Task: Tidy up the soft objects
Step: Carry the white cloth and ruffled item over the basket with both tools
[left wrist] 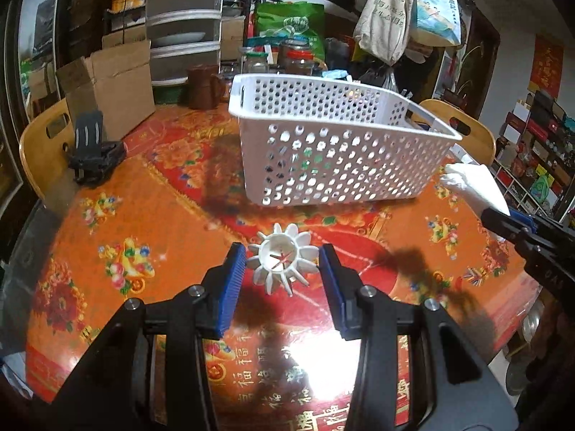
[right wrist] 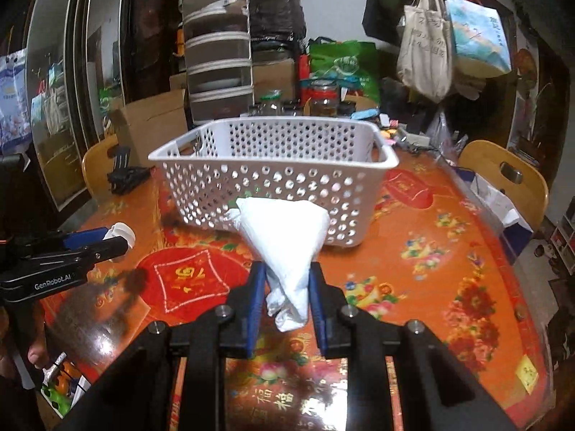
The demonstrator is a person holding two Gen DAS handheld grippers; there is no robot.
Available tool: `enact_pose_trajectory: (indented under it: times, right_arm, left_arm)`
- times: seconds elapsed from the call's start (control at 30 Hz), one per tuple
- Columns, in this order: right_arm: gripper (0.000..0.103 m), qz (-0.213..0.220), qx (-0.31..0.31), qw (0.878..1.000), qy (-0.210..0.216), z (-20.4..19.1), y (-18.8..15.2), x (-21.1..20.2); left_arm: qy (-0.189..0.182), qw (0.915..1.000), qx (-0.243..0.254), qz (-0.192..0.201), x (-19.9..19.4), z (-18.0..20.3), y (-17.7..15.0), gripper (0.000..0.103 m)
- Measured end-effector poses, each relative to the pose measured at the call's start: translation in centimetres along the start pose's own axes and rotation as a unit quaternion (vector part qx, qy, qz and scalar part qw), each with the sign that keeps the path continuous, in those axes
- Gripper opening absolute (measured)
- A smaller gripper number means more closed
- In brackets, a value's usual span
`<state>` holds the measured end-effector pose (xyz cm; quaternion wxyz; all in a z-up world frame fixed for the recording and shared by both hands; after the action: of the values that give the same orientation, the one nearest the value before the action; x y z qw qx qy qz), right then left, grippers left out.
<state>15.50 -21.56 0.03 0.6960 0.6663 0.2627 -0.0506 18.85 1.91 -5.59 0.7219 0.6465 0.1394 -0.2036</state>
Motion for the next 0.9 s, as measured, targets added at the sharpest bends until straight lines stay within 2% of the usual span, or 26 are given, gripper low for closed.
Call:
enact_pose_trajectory:
  times: [0.3, 0.6, 0.77, 0.9]
  right_arm:
    - [0.023, 0.031, -0.001, 1.000, -0.006, 0.9, 3.4, -1.8]
    - [0.023, 0.040, 0.003, 0.999, -0.009, 1.6, 5.9, -1.8]
    - [0.023, 0.038, 0.004, 0.999, -0.012, 2.8, 8.4, 0.2]
    - [0.023, 0.016, 0.016, 1.000, -0.011, 4.2, 9.9, 3.4]
  left_arm:
    - [-0.014, 0.9993, 0.016, 0.030, -1.6, 1.7, 5.3, 0.040]
    - [-0.031, 0.9985, 0.018, 0.043, -1.5, 3.5, 10.6, 0.040]
    - [-0.039, 0.9988, 0.005, 0.030, 0.4, 4.3, 13.7, 0.040]
    - [-0.029, 0.9994, 0.006, 0.017, 3.4, 4.6, 16.1, 0.040]
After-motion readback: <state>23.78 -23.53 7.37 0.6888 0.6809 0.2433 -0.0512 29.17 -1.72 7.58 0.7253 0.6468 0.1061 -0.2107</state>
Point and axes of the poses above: each gripper's, at about its wrist camera, not at the fingertips, and x roughly the way its jaws point, z to its right, y to its top, the point moved 8 cm from there along x, roughly the way its jaws point, and after that the axes turned 12 degrees about z, right-handed, at the moved point
